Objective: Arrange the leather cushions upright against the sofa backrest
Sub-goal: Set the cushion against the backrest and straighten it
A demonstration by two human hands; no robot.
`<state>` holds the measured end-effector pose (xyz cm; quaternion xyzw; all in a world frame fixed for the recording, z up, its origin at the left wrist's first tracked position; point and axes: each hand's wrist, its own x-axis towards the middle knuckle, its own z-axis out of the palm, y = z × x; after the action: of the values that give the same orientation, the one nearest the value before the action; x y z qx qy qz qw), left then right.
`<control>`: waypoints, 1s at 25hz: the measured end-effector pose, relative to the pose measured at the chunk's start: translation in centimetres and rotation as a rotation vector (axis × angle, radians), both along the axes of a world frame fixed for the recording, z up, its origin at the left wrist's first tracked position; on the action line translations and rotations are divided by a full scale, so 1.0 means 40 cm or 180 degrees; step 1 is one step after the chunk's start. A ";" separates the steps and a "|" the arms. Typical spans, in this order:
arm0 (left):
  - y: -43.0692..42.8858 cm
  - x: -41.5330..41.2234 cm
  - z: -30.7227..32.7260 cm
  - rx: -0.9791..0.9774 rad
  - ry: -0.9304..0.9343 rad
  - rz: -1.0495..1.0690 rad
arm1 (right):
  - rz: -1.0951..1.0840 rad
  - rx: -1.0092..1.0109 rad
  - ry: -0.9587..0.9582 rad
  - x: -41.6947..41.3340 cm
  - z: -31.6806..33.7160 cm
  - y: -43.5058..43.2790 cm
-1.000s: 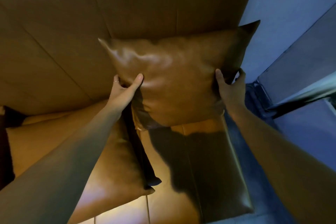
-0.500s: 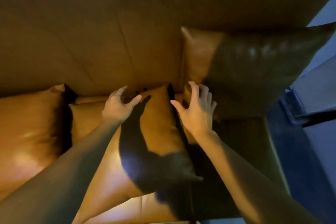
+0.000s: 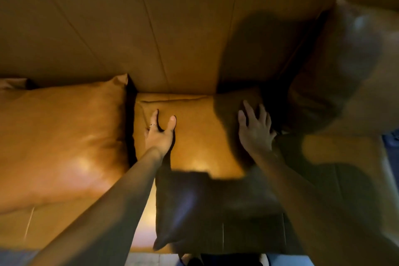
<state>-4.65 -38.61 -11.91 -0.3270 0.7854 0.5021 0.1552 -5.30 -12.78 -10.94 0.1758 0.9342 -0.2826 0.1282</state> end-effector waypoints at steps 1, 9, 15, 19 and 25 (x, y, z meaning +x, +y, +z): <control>-0.006 -0.002 0.000 0.0070 -0.0008 0.0018 | -0.0119 -0.0064 -0.0120 -0.006 0.001 0.008; -0.001 -0.004 0.048 0.0094 0.0159 0.0161 | -0.1297 -0.1647 -0.0724 -0.061 0.023 0.089; 0.006 -0.077 0.246 0.0132 0.0940 0.0318 | -0.1339 -0.2093 -0.0135 -0.072 0.192 0.077; 0.006 -0.174 0.398 0.0081 0.1083 0.0662 | -0.1282 -0.2670 0.0567 -0.114 0.317 0.055; -0.021 -0.238 0.452 0.0356 0.1381 0.0991 | -0.1316 -0.3055 0.0881 -0.152 0.387 0.041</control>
<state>-14.16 -39.43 6.19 -0.3195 0.7116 0.6209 -0.0780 -11.37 -11.15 4.53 0.2389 0.6542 -0.7175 0.0116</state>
